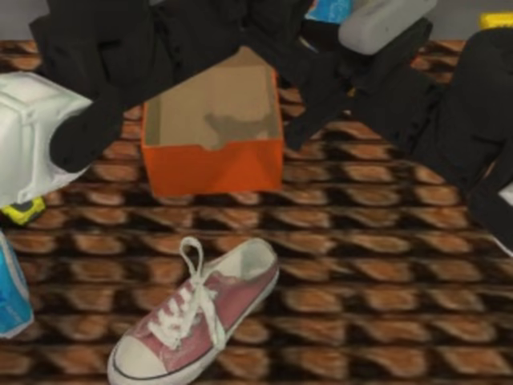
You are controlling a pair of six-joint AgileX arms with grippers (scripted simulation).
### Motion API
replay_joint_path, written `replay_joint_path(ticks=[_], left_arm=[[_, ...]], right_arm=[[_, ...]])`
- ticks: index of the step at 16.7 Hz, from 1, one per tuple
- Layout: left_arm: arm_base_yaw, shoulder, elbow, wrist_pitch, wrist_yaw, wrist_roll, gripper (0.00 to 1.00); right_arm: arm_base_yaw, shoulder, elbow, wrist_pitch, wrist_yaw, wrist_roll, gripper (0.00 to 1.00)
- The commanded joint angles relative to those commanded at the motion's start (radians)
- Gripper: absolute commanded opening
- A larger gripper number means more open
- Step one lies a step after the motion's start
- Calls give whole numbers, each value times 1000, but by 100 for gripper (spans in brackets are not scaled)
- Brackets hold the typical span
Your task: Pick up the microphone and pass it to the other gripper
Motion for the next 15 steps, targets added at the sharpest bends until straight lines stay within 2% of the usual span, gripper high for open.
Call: replay_joint_path(ticks=[1,14,15], left_arm=[[0,0,0,0,0,0,0],[0,0,0,0,0,0,0],[0,0,0,0,0,0,0]], right_arm=[[0,0,0,0,0,0,0],[0,0,0,0,0,0,98],[0,0,0,0,0,0,100]])
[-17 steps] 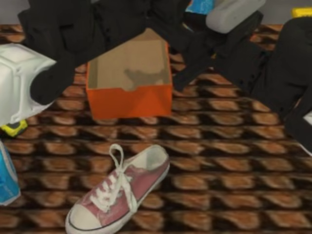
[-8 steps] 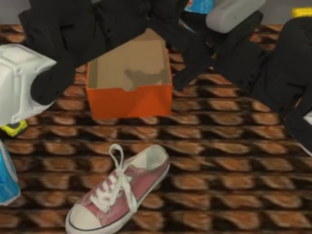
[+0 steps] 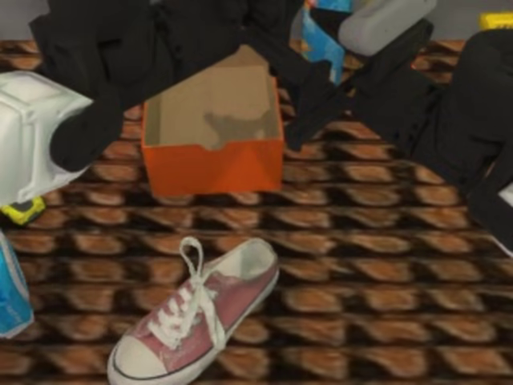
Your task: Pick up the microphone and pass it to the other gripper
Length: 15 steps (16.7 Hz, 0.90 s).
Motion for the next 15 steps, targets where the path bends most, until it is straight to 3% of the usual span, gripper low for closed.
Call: replay_joint_path(ticks=[9,15], left_arm=[[3,-9,10,-2,-9,7,0],[113,-70,-44,-11,86,7,0]], right_arm=[[-7,7,-14,-2,7,-6,100],[-33,-196,-175,-37,-22,-5,100]])
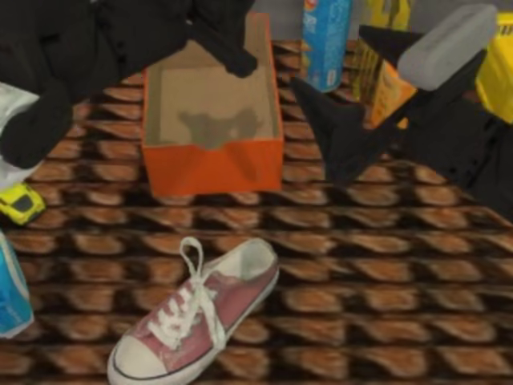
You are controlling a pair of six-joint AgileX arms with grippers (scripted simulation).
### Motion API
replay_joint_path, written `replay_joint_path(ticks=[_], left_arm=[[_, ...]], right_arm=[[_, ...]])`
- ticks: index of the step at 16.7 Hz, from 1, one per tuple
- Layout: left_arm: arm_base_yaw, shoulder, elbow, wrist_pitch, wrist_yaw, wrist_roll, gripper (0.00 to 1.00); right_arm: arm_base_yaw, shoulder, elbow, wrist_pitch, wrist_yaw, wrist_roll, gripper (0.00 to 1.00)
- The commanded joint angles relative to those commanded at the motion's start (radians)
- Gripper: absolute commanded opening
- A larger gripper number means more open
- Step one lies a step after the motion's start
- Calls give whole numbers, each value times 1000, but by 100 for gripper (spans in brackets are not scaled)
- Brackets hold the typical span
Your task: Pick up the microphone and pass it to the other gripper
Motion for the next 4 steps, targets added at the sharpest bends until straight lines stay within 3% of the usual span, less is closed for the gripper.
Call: replay_joint_path(ticks=[4], left_arm=[[51,-28,-24,-4,44,3,0]], right_arm=[[-7,-81,-73,-13,-18,0,100]])
